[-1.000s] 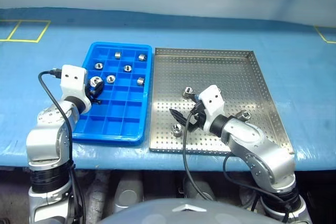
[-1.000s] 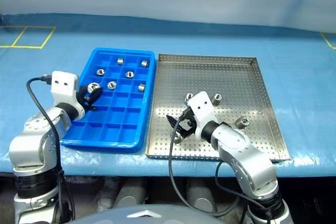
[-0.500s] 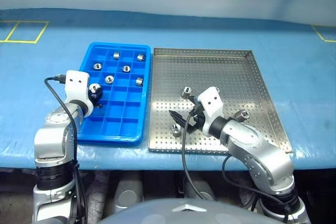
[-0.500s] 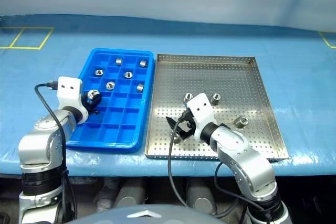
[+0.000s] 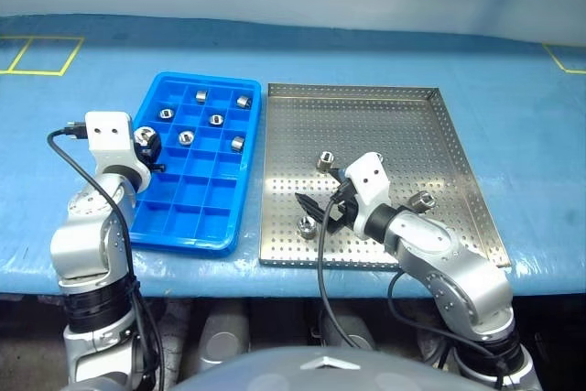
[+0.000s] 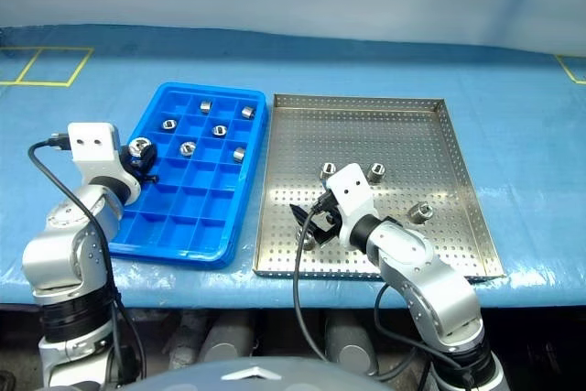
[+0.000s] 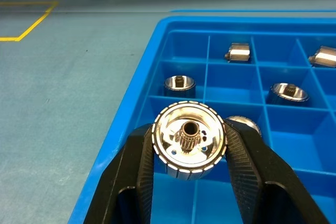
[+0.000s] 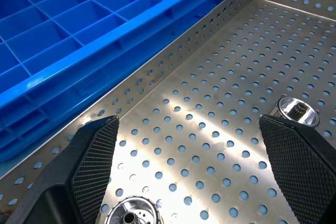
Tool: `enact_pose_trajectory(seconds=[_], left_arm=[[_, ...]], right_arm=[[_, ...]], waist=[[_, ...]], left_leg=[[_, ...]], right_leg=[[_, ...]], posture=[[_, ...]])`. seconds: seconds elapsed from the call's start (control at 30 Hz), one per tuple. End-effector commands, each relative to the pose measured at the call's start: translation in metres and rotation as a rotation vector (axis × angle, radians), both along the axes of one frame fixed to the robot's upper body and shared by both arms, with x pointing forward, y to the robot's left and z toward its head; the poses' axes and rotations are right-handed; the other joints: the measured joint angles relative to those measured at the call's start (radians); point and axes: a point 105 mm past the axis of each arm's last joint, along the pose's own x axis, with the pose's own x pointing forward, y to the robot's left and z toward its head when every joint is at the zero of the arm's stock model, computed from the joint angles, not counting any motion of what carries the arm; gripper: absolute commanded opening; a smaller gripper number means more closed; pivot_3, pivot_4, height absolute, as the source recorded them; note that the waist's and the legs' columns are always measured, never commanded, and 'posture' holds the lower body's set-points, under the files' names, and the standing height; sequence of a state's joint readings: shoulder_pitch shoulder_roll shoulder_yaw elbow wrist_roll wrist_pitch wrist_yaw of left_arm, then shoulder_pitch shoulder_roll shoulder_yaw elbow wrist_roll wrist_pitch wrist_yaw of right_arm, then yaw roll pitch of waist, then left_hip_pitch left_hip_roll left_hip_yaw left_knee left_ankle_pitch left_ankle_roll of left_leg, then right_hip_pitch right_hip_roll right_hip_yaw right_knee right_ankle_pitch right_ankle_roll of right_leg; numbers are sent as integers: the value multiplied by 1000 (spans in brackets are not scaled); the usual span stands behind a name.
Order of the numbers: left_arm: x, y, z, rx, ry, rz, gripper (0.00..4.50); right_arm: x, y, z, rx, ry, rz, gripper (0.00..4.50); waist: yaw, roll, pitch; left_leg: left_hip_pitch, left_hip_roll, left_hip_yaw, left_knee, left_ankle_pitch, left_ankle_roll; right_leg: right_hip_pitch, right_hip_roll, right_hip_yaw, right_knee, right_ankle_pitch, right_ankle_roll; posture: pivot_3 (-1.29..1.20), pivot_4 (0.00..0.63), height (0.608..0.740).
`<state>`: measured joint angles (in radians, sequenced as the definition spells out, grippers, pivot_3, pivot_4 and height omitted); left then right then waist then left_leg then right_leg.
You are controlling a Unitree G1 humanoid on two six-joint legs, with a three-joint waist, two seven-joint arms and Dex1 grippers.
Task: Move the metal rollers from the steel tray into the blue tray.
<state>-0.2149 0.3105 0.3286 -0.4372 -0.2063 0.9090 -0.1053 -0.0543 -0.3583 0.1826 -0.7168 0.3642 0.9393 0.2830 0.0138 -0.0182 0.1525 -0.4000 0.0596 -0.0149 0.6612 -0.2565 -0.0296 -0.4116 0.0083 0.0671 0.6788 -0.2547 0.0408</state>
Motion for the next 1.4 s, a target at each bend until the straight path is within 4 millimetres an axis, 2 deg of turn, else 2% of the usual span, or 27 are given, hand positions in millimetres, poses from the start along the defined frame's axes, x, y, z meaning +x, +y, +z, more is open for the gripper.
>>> enact_pose_trajectory(seconds=[0.03,0.2,0.73,0.8,1.03,1.1,1.17,1.3,1.4], left_arm=[[-1,3,10,28,-28,10,1692],[-2,15,-3,37,38,94,1692],[-10,30,-36,8,181,206,1692],[-10,31,-38,6,185,212,2419],[-5,24,-33,0,159,186,4455],[0,15,-22,-22,99,146,4455],[7,-7,1,-17,-13,32,4455],[7,-72,40,-41,-196,-348,4455],[-9,-115,49,-10,-229,-644,4455]], right_arm=[[0,0,13,18,-56,5,4500],[-1,0,13,17,-57,2,4500],[0,-3,14,13,-62,-12,4500],[0,-3,14,12,-63,-12,4500],[0,-3,14,12,-63,-16,4500],[0,-4,13,12,-63,-19,4500],[-1,-4,13,10,-62,-22,4500],[-1,-5,13,10,-63,-24,4500],[-1,-5,14,11,-65,-27,4500]], waist=[[0,0,0],[-1,0,0],[-2,0,0],[-3,0,0],[-23,0,0],[-26,0,0],[-24,0,0],[-15,-1,0],[-19,-1,0]], left_leg=[[0,0,0,0,0,0],[0,0,0,0,0,0],[0,0,0,0,0,0],[0,0,0,0,0,0],[2,1,0,0,0,0],[2,1,0,0,0,0],[1,1,-1,0,0,0],[0,-1,0,0,0,-1],[-1,-1,1,0,0,-1]], right_leg=[[0,0,0,0,0,0],[0,0,0,0,0,0],[0,0,0,0,0,0],[0,0,0,0,0,0],[0,1,0,1,-1,1],[0,1,0,1,-1,1],[0,1,0,1,0,1],[0,-1,0,-1,0,1],[0,-1,1,-2,1,1]], posture=[[110,150,740],[98,150,740],[82,150,740],[82,150,740],[76,150,740],[76,150,740],[73,150,740],[67,150,740],[60,150,740]])
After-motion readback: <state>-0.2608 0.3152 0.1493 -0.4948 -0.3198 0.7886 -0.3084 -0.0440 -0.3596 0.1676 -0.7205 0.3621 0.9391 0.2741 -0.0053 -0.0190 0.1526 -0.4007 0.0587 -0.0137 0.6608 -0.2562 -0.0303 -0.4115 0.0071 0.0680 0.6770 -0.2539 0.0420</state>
